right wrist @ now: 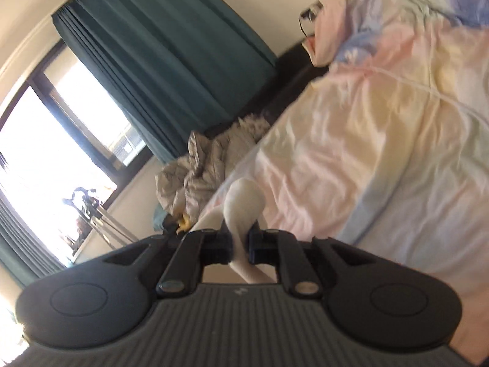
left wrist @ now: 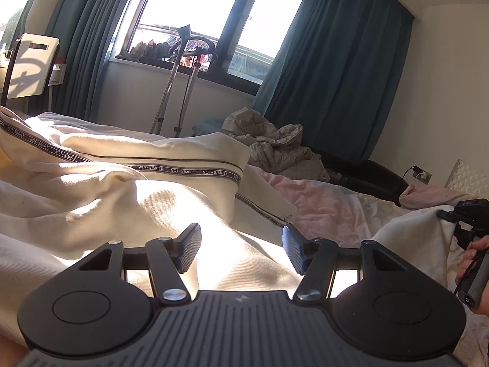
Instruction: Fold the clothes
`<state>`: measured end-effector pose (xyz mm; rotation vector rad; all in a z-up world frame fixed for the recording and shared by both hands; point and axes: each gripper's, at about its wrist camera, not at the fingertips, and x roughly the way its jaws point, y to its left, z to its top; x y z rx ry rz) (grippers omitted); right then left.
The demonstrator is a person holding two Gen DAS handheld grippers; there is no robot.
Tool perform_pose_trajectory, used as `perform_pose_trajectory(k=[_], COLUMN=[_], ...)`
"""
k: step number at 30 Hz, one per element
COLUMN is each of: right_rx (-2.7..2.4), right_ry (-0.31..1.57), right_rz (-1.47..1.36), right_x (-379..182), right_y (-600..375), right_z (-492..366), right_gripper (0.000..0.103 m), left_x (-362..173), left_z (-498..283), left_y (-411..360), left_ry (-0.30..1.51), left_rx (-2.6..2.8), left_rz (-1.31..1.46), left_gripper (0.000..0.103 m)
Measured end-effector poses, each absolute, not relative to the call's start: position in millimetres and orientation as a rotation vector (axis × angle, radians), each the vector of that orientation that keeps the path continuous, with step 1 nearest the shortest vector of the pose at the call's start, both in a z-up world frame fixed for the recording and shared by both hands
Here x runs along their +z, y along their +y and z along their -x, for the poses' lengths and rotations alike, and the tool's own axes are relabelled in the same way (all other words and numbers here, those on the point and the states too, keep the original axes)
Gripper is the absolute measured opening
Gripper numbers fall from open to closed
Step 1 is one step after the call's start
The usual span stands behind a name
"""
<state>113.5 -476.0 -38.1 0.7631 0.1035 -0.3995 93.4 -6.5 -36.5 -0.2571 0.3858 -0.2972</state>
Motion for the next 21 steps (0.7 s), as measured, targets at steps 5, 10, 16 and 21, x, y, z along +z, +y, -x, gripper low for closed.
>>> perform_pose_trajectory(k=[5,10,16,21], right_rx=[-0.489,-0.571,-0.626,-0.627], right_ry=[0.05,0.186,0.241,0.249], right_rz=[-0.687,-0.647,-0.786,-0.86], right_x=[-38,-88,-120,-112], right_y=[-514,-556,-575,-564], right_z=[-114,-141,-133,-106], right_gripper=[0.011,0.026,0.045,0.049], left_x=[-41,-46,-53,-50], left_z=[-96,-102,-111,-108], left_y=[-11,-13,-15,-12], left_ry=[0.4,0.418,0.451,0.457], left_rx=[-0.292,-0.28,-0.281,-0.279], left_rz=[0.235,0.226,0.231,0.258], left_gripper=[0.063,0.063,0.063,0.063])
